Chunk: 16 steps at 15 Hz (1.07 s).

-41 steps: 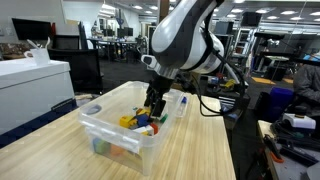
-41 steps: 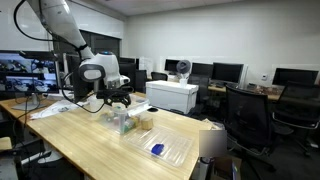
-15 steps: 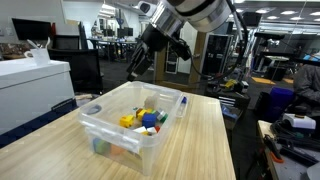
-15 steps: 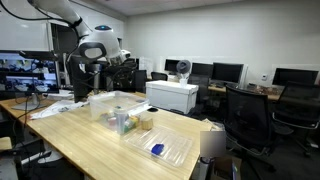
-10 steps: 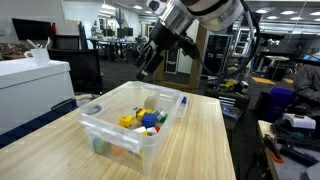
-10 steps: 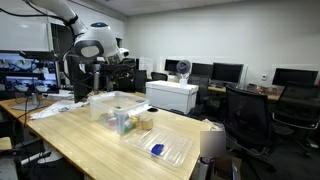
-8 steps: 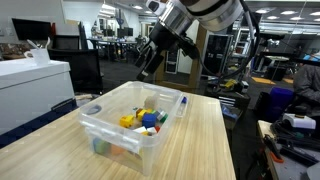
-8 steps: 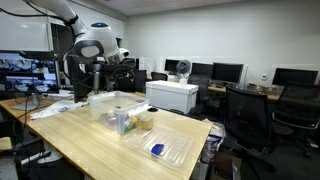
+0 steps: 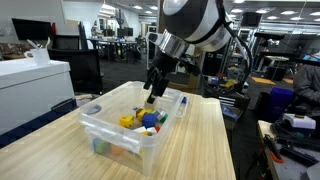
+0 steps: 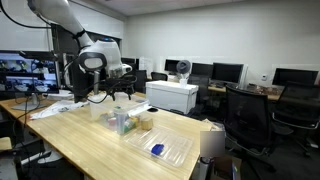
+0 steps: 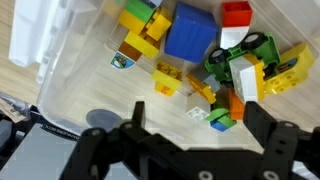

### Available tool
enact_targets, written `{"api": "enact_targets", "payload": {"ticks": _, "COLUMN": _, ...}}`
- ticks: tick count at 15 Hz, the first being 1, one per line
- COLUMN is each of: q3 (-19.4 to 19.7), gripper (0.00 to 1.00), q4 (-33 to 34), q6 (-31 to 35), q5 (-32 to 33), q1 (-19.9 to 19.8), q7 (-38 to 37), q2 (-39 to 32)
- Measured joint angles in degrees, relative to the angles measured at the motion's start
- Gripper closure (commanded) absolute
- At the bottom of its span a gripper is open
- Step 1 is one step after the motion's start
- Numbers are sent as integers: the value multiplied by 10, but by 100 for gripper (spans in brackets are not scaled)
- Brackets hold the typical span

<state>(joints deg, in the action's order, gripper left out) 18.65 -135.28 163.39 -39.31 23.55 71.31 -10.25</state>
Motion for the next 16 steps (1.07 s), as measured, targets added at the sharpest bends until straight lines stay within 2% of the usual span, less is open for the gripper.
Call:
{"api": "enact_targets", "payload": {"ticks": 8, "q3": -1, "gripper": 0, "q4": 30, "q6": -12, "q5": -16, "q1": -11, "q7": 5, "q2": -80}}
{"api": "enact_targets", "payload": {"ticks": 16, "q3": -1, "gripper": 0, "q4": 32, "q6": -12, "q5": -16, "q1": -11, "q7": 6, "q2": -86}}
